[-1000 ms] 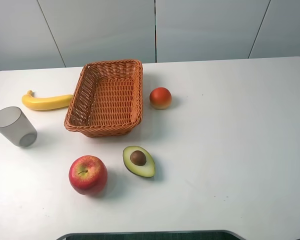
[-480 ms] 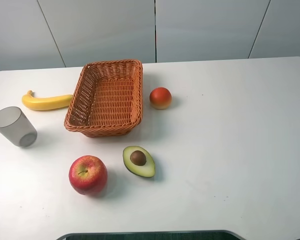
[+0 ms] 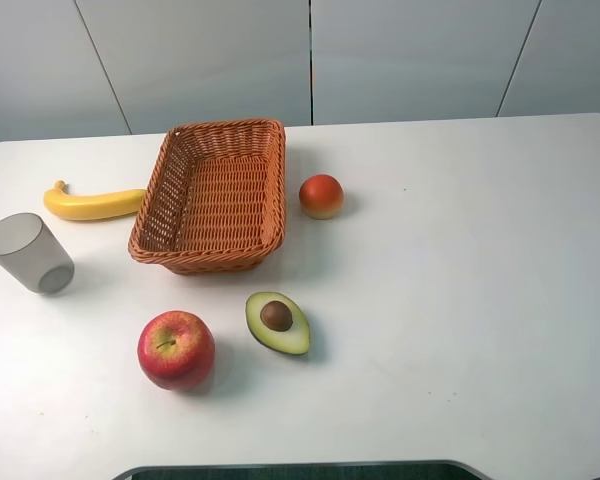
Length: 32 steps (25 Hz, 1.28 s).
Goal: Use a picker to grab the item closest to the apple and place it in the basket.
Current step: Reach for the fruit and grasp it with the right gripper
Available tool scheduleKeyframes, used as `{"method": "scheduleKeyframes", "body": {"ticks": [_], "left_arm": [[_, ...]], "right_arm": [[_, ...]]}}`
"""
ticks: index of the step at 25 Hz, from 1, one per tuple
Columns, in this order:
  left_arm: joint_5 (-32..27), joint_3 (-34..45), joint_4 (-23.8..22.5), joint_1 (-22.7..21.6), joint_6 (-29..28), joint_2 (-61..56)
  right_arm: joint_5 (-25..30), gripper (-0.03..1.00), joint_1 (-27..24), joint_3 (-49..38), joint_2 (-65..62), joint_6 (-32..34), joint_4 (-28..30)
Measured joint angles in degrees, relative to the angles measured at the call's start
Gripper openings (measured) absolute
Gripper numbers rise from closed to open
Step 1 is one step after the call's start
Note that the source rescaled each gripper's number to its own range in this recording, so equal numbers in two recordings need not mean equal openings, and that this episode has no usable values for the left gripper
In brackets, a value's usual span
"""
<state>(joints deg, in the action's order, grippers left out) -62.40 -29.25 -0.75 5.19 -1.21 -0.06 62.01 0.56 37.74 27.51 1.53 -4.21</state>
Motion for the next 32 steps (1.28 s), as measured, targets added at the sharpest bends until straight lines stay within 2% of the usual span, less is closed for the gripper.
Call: {"method": "scheduleKeyframes", "body": {"ticks": [2,4,9,13,24,32], "left_arm": [[0.0,0.0,0.0,0.0,0.0,0.0],[0.0,0.0,0.0,0.0,0.0,0.0],[0.0,0.0,0.0,0.0,0.0,0.0],[0.0,0.0,0.0,0.0,0.0,0.0],[0.0,0.0,0.0,0.0,0.0,0.0],[0.0,0.0,0.0,0.0,0.0,0.0]], "right_arm": [[-0.4,1.0,0.9,2.2,5.4,-0.1,-0.6],[-1.0,1.0,3.9,3.4,10.3,-0.1,-0.8],[-5.0,1.0,16.8,4.9,19.4,-0.1,1.0],[-8.0,1.0,24.1,5.7,27.5,-0.1,2.2],[-11.6,1.0,38.7,13.4,52.5,-0.8,0.9],[-19.9,1.0,47.2,17.6,64.1,-0.8,-3.0]]}}
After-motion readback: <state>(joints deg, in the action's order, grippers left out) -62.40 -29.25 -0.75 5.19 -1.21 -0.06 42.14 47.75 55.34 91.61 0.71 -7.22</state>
